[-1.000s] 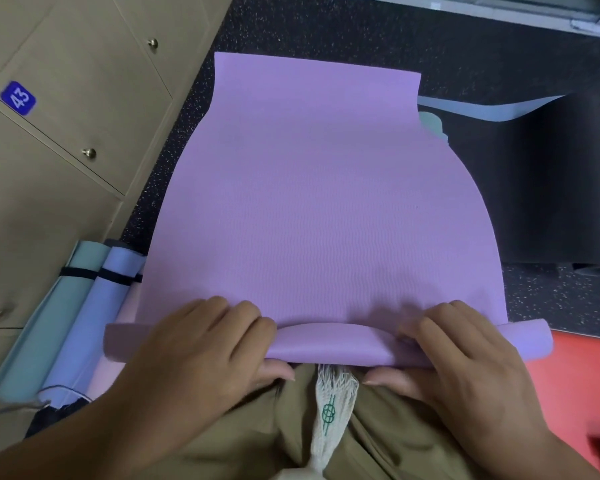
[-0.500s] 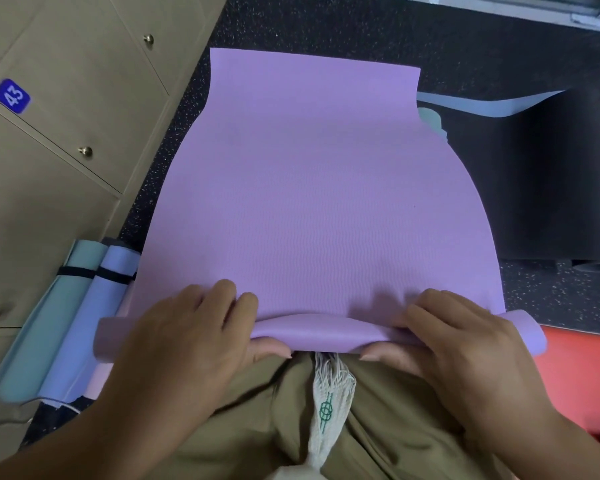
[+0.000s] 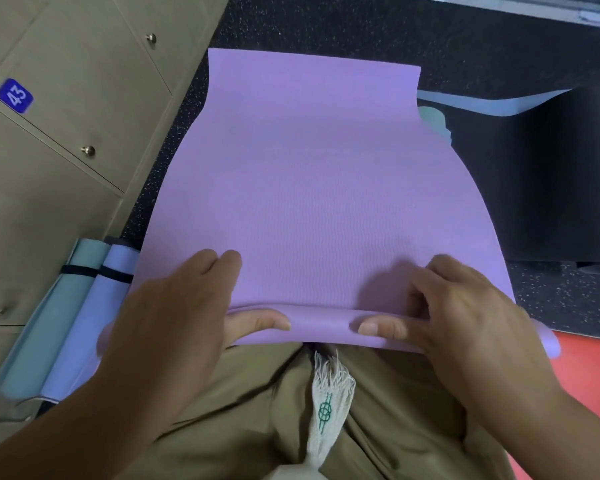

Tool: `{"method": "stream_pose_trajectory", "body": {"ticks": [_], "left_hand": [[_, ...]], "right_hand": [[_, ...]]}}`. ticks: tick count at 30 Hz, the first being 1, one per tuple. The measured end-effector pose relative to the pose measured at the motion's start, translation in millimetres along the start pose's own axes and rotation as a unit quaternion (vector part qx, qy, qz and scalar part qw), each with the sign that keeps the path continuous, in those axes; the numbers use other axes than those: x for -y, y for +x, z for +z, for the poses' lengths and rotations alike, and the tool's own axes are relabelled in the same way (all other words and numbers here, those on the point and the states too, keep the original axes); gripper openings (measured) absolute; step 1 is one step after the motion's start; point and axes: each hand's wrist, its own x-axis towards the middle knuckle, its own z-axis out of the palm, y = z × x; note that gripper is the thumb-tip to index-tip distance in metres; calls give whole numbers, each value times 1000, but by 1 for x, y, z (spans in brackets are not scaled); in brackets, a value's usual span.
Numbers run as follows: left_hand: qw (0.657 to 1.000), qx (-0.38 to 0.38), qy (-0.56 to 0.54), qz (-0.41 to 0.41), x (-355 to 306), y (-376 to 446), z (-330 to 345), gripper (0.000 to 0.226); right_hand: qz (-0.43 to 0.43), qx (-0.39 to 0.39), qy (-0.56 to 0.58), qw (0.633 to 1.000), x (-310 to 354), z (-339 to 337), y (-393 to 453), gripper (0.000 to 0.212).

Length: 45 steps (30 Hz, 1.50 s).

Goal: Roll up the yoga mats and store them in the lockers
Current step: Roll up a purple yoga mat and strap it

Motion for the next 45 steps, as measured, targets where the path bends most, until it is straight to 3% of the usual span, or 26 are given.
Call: {"method": "stream_pose_trajectory", "body": {"ticks": [4, 11, 15, 18, 20, 25, 28, 31, 34, 38, 45], "left_hand": [[1000, -16, -17, 4, 2, 5, 4, 75], [998, -21, -36, 36, 8, 13, 11, 75], [989, 1, -146, 16, 11, 19, 13, 63], [978, -5, -198, 58, 12, 20, 14, 46], [976, -38, -189, 98, 13, 19, 16, 37], [962, -127, -86, 225, 19, 12, 25, 50], [953, -146, -9, 267, 18, 6, 21, 47], [955, -159, 32, 247, 12, -2, 21, 45], [961, -170, 67, 210, 4, -8, 23, 47], [966, -173, 86, 171, 1, -5, 25, 48], [980, -134, 12, 144, 4, 17, 29, 58]], "right_hand": [[13, 23, 4, 1000, -5, 1, 12, 70], [-82, -14, 90, 992, -13, 12, 20, 56], [-104, -4, 168, 980, -18, 12, 20, 41], [-135, -27, 155, 978, -18, 12, 19, 36], [-135, -18, 152, 979, -15, 11, 19, 35], [-93, 69, 183, 976, -16, 2, 28, 37], [-104, 74, 190, 973, -18, 1, 30, 37], [-124, 49, 195, 972, -19, 2, 28, 34], [-190, -26, 174, 966, -22, 4, 24, 32], [-275, -95, 55, 955, -24, 5, 18, 47], [-255, -139, -31, 956, -22, 14, 16, 46]]}}
